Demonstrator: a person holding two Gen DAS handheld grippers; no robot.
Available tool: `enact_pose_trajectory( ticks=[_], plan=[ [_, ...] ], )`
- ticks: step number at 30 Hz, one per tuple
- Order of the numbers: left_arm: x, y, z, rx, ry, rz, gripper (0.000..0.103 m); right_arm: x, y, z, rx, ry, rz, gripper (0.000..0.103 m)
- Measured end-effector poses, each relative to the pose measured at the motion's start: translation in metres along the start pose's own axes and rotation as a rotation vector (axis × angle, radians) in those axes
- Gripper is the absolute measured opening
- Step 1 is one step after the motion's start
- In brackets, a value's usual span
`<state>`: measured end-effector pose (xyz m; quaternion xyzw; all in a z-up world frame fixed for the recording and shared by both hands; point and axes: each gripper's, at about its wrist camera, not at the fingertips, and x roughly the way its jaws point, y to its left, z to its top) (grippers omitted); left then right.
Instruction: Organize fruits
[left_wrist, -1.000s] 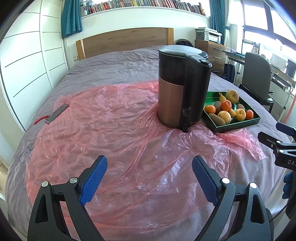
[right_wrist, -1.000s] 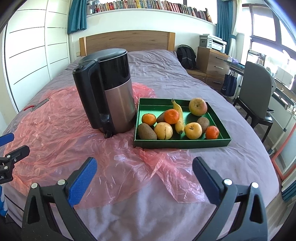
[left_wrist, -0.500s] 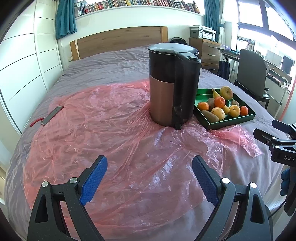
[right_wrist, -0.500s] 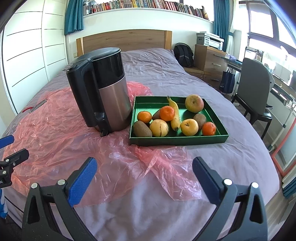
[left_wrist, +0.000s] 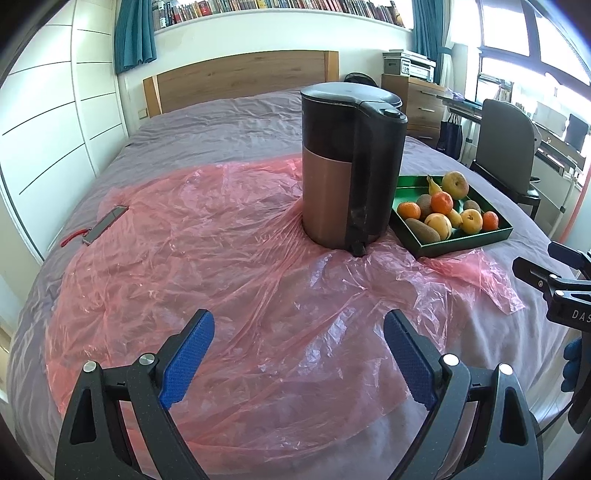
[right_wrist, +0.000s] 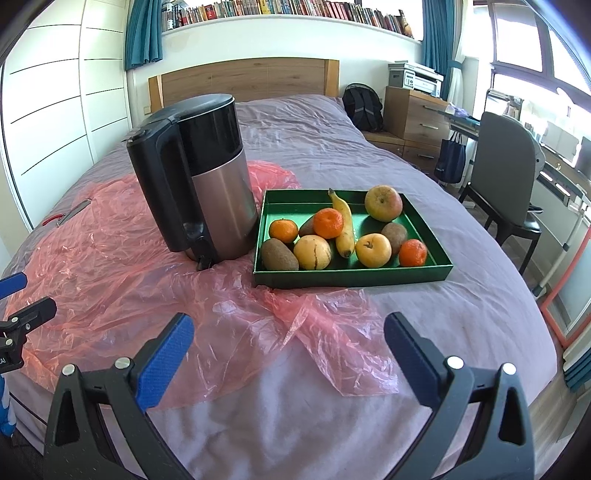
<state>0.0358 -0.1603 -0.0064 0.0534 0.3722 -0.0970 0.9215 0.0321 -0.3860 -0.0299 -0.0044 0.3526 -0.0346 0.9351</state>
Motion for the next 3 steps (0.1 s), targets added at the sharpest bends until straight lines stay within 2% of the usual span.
enact_pose_trajectory(
  ticks=[3],
  plan=[
    [0.0003, 0.0010, -0.0002, -0.003, 0.002, 0.001, 0.090, 0.0000, 0.0001, 0.0002, 0.000, 0.000, 0.001, 0.103]
  ],
)
